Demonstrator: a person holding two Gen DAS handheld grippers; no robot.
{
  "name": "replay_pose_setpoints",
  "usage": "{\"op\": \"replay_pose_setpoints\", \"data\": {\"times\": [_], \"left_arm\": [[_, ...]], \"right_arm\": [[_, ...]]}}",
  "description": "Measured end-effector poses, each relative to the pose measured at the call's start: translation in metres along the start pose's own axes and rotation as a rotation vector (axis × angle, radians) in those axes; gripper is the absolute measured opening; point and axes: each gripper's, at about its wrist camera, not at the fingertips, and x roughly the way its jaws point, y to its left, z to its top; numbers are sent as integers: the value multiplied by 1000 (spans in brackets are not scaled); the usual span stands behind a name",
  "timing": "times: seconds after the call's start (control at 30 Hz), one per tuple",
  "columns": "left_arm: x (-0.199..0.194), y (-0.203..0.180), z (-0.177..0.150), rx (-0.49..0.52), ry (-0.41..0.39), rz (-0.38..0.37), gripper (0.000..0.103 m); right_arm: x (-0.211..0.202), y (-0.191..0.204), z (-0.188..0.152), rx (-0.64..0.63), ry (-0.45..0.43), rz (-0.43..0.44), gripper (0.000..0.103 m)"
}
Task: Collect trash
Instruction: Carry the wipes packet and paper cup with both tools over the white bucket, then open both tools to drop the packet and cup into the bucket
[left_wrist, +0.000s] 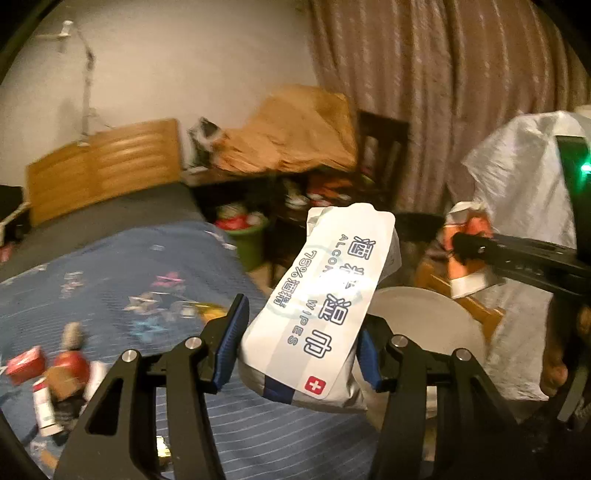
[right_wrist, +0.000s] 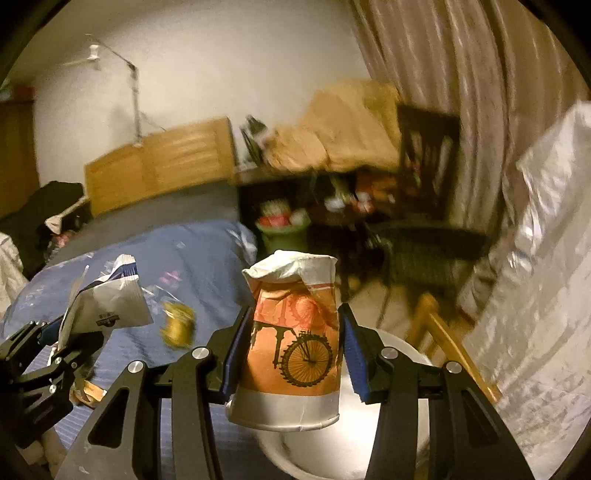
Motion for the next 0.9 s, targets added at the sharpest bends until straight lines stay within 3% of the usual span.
{"op": "replay_pose_setpoints", "data": {"times": [0.2,0.47,0.9], "left_arm": [[70,-41,2,20,156,-116,51],[139,-62,-17,9,347,-162,51],[163,-77,-18,9,366,-150,51]], "right_arm": [[59,-87,-1,60,192,-37,48],[104,-127,-29,91,346,-51,48],[109,-123,-57,102,367,-48,48]]}}
